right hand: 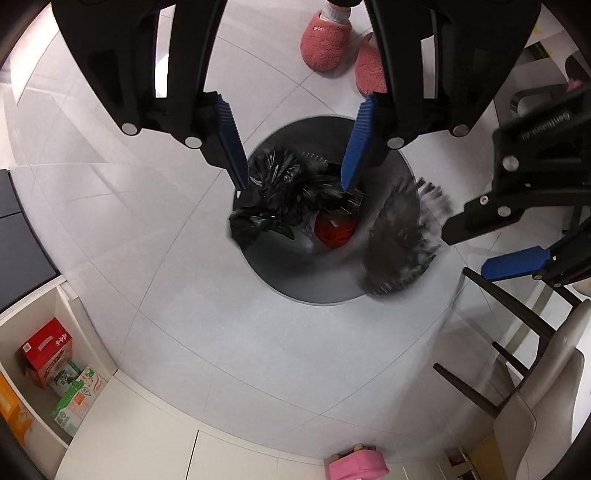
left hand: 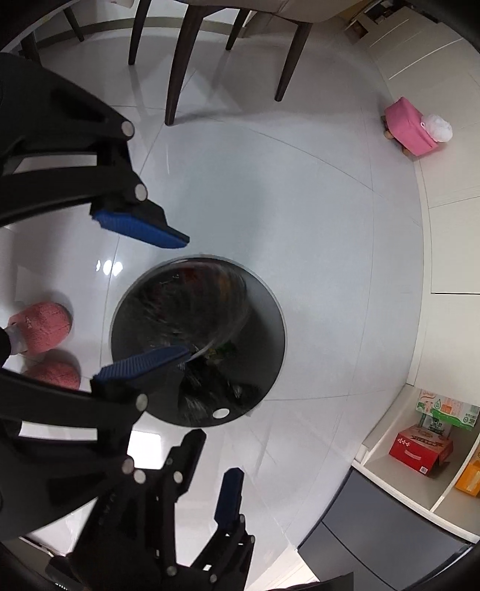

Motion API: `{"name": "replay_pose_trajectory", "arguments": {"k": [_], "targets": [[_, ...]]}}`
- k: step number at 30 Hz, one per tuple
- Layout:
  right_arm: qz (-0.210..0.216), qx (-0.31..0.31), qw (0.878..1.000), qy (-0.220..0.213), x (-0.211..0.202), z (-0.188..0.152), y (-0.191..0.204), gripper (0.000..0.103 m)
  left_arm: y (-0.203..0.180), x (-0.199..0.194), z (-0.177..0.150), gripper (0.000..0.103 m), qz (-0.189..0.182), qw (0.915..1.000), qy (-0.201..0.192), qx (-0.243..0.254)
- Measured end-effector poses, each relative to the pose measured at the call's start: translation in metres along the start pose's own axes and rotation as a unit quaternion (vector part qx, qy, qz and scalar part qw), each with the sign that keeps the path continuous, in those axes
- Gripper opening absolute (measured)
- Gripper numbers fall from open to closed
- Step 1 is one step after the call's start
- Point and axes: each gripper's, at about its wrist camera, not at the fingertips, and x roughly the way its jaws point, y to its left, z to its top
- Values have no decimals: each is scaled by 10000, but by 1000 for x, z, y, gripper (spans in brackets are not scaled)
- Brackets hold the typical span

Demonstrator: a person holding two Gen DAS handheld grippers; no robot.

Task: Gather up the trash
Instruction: 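Open both tools to drop the scrubber and black bag into the bin, then move both open tools back toward the table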

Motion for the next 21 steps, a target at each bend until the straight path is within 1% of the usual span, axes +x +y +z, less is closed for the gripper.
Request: {"name": "replay_pose_trajectory", "arguments": {"k": [5,9,14,17,21], "targets": [[21,-105,9999,-106,-28,10,-3,53,4,-26,7,56,74,9999,-82,85],[34,-182,9995,-238,-66,22,-3,53,11,-62,11,56,106,9997,-211,-105],[83,-347,9984,-438,-132,34,10,53,15,-125,13,56,206,9982,-425,-361],[133,-608,9966,-532,-173,39,26,53,20,-170,9,56,182,9956,-544,-744],[231,-964,9928,-671,-225,39,50,53,28,-233,-4,56,330,9898,-765,-1153]]}}
